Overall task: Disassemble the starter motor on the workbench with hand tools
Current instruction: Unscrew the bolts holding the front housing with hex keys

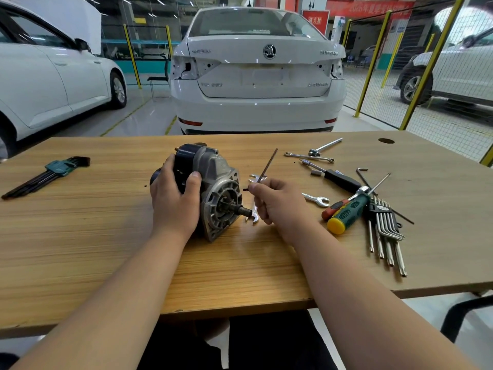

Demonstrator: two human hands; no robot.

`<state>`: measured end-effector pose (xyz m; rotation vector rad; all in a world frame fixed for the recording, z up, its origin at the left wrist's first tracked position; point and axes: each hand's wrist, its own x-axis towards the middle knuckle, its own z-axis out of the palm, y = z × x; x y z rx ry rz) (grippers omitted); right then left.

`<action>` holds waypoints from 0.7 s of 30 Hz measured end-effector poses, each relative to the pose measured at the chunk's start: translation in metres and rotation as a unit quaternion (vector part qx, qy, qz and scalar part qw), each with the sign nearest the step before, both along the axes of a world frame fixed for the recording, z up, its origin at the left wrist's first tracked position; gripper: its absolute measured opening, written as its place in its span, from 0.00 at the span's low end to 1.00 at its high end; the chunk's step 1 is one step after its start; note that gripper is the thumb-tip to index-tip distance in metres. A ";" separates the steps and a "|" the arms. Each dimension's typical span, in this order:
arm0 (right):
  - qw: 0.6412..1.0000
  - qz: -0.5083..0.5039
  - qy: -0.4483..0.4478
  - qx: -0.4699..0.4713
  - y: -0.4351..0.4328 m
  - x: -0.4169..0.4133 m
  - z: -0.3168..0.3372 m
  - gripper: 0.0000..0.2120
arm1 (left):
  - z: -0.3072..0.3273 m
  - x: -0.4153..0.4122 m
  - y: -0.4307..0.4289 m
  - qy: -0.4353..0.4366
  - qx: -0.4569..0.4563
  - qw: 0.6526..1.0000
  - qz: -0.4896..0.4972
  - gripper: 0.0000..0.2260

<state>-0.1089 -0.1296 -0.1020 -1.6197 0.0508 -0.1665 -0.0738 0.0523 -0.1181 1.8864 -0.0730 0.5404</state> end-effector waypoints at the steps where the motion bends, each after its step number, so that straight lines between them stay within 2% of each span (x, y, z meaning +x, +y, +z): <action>1: 1.000 0.001 0.013 0.005 0.002 0.002 0.000 0.11 | 0.000 0.000 0.000 0.000 -0.001 1.000 0.001 0.29; 9: 0.999 0.014 0.044 0.003 0.010 0.010 -0.002 0.09 | 0.000 0.000 -0.001 0.003 -0.013 1.000 0.000 0.33; 14: 0.994 0.025 0.073 -0.079 0.010 0.011 -0.002 0.12 | 0.000 0.001 -0.001 0.001 -0.013 1.000 0.001 0.33; 21: 0.979 0.103 0.176 0.021 0.005 0.020 0.010 0.11 | 0.001 0.000 -0.002 0.006 -0.023 1.000 -0.002 0.33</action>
